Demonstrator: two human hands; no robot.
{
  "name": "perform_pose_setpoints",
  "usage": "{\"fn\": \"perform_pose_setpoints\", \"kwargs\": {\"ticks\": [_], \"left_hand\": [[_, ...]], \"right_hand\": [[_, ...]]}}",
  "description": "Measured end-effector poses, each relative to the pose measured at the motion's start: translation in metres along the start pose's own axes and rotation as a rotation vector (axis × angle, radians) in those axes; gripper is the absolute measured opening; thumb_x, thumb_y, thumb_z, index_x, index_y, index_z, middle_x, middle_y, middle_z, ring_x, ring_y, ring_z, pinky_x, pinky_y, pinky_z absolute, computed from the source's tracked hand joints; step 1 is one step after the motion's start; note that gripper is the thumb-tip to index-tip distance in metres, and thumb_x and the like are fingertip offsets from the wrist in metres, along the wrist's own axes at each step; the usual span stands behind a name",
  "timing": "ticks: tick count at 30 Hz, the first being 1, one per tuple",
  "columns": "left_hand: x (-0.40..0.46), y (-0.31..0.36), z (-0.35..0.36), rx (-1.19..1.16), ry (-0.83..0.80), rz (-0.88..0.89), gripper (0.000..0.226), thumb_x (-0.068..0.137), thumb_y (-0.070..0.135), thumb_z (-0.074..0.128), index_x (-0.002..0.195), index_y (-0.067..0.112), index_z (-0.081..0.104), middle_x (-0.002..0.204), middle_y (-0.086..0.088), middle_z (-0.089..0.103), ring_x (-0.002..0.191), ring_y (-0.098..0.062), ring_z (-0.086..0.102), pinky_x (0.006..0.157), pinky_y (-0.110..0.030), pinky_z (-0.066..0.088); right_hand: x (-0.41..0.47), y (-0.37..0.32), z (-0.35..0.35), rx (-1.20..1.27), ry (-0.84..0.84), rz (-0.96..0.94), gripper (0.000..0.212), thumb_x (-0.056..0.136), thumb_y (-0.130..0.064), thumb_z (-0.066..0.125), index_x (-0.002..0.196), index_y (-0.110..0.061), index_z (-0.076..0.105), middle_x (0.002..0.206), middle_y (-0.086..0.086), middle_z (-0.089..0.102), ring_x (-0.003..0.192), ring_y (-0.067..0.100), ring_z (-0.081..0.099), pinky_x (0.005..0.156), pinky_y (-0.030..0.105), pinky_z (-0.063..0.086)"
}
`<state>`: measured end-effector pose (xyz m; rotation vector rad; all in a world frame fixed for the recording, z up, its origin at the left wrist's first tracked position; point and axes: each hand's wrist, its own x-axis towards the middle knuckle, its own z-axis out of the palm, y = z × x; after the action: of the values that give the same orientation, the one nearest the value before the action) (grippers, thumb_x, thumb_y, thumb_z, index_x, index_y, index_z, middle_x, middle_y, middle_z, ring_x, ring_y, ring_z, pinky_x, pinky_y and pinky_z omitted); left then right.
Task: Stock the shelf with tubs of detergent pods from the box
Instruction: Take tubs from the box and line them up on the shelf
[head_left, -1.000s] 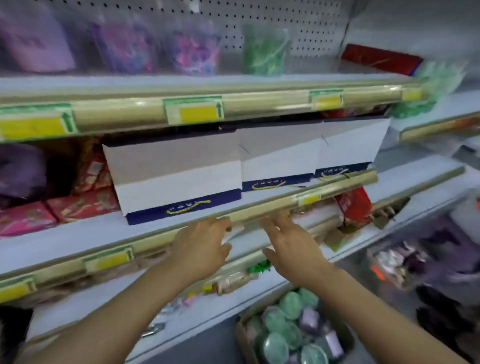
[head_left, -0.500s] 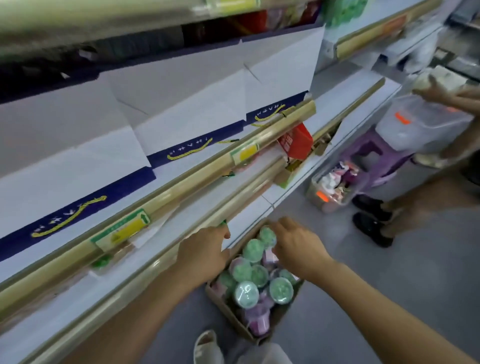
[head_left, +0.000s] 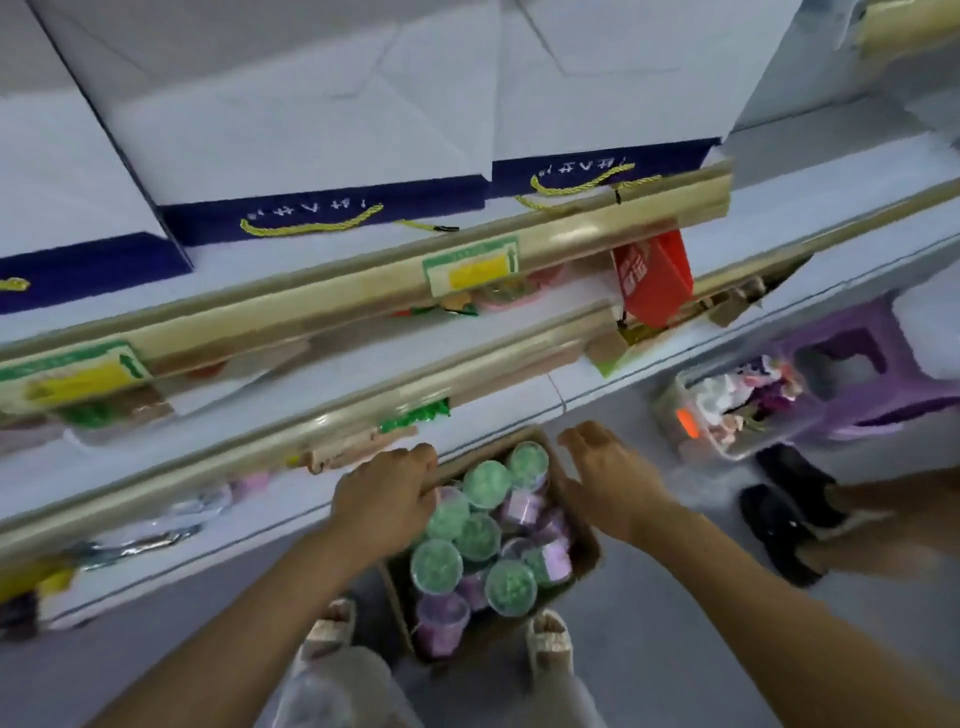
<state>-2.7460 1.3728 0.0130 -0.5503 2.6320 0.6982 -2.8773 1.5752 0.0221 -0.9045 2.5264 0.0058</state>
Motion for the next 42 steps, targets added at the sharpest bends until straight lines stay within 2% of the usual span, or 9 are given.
{"fn": "perform_pose_setpoints", "kwargs": {"ticks": [3, 7, 12, 18, 23, 26, 33, 39, 42], "left_hand": [[0.002, 0.020, 0.042, -0.071, 0.023, -0.152, 0.019, 0.089, 0.026, 0.050, 0.107, 0.021, 0.053, 0.110, -0.002, 0.064, 0.105, -0.026, 0.058, 0.070, -0.032, 0.042], [-0.006, 0.039, 0.102, -0.112, -0.005, -0.324, 0.038, 0.088, 0.032, 0.052, 0.125, 0.025, 0.049, 0.122, -0.002, 0.061, 0.107, -0.029, 0.060, 0.081, -0.036, 0.049], [-0.015, 0.038, 0.165, -0.240, -0.056, -0.529, 0.034, 0.082, 0.040, 0.052, 0.113, 0.027, 0.048, 0.115, -0.005, 0.062, 0.102, -0.032, 0.060, 0.077, -0.034, 0.047], [-0.016, 0.008, 0.238, -0.316, -0.085, -0.739, 0.034, 0.088, 0.029, 0.053, 0.121, 0.021, 0.048, 0.120, -0.010, 0.061, 0.109, -0.032, 0.058, 0.083, -0.033, 0.045], [0.002, -0.029, 0.285, -0.306, -0.050, -0.738, 0.034, 0.087, 0.028, 0.056, 0.119, 0.020, 0.048, 0.117, -0.008, 0.061, 0.107, -0.031, 0.058, 0.077, -0.031, 0.044], [0.019, -0.052, 0.318, -0.278, -0.040, -0.694, 0.041, 0.083, 0.028, 0.059, 0.121, 0.021, 0.044, 0.116, -0.007, 0.058, 0.105, -0.030, 0.058, 0.077, -0.033, 0.047], [0.088, -0.106, 0.406, -0.219, -0.046, -0.659, 0.062, 0.076, 0.032, 0.069, 0.129, 0.021, 0.040, 0.123, -0.007, 0.052, 0.111, -0.029, 0.053, 0.085, -0.041, 0.050], [0.158, -0.152, 0.458, -0.360, 0.048, -0.628, 0.071, 0.082, 0.032, 0.066, 0.142, 0.022, 0.031, 0.136, -0.011, 0.048, 0.119, -0.033, 0.050, 0.094, -0.043, 0.046], [0.194, -0.168, 0.473, -0.443, 0.072, -0.624, 0.065, 0.086, 0.031, 0.059, 0.142, 0.024, 0.028, 0.129, -0.014, 0.054, 0.105, -0.033, 0.058, 0.089, -0.044, 0.050]], "right_hand": [[0.022, 0.037, 0.015, -0.013, -0.066, -0.141, 0.047, 0.088, -0.025, 0.056, 0.131, -0.008, 0.043, 0.130, 0.014, 0.046, 0.118, 0.033, 0.048, 0.093, 0.039, 0.043], [0.033, 0.073, 0.048, -0.029, -0.170, -0.252, 0.041, 0.087, -0.024, 0.055, 0.126, -0.011, 0.049, 0.126, 0.013, 0.050, 0.114, 0.033, 0.052, 0.091, 0.040, 0.047], [0.047, 0.093, 0.095, -0.036, -0.258, -0.297, 0.040, 0.085, -0.024, 0.052, 0.125, -0.018, 0.048, 0.122, 0.008, 0.050, 0.110, 0.029, 0.054, 0.084, 0.037, 0.049], [0.065, 0.090, 0.171, -0.018, -0.316, -0.321, 0.044, 0.085, -0.024, 0.059, 0.126, -0.016, 0.047, 0.131, 0.009, 0.048, 0.117, 0.029, 0.050, 0.086, 0.034, 0.046], [0.084, 0.072, 0.230, -0.039, -0.358, -0.289, 0.043, 0.085, -0.028, 0.061, 0.122, -0.012, 0.048, 0.122, 0.011, 0.055, 0.111, 0.031, 0.054, 0.088, 0.035, 0.046], [0.097, 0.062, 0.269, -0.045, -0.319, -0.294, 0.040, 0.084, -0.032, 0.062, 0.116, -0.013, 0.051, 0.109, 0.010, 0.061, 0.103, 0.029, 0.058, 0.079, 0.032, 0.042], [0.154, 0.052, 0.370, 0.154, -0.363, -0.249, 0.058, 0.086, -0.023, 0.063, 0.135, -0.010, 0.035, 0.127, 0.015, 0.053, 0.117, 0.032, 0.050, 0.089, 0.033, 0.041], [0.222, 0.045, 0.444, 0.271, -0.320, -0.156, 0.065, 0.087, -0.024, 0.062, 0.141, -0.014, 0.027, 0.131, 0.016, 0.049, 0.116, 0.031, 0.051, 0.085, 0.032, 0.041], [0.255, 0.043, 0.472, 0.312, -0.351, -0.138, 0.068, 0.089, -0.027, 0.061, 0.144, -0.015, 0.023, 0.127, 0.016, 0.052, 0.105, 0.028, 0.057, 0.073, 0.022, 0.040]]}}
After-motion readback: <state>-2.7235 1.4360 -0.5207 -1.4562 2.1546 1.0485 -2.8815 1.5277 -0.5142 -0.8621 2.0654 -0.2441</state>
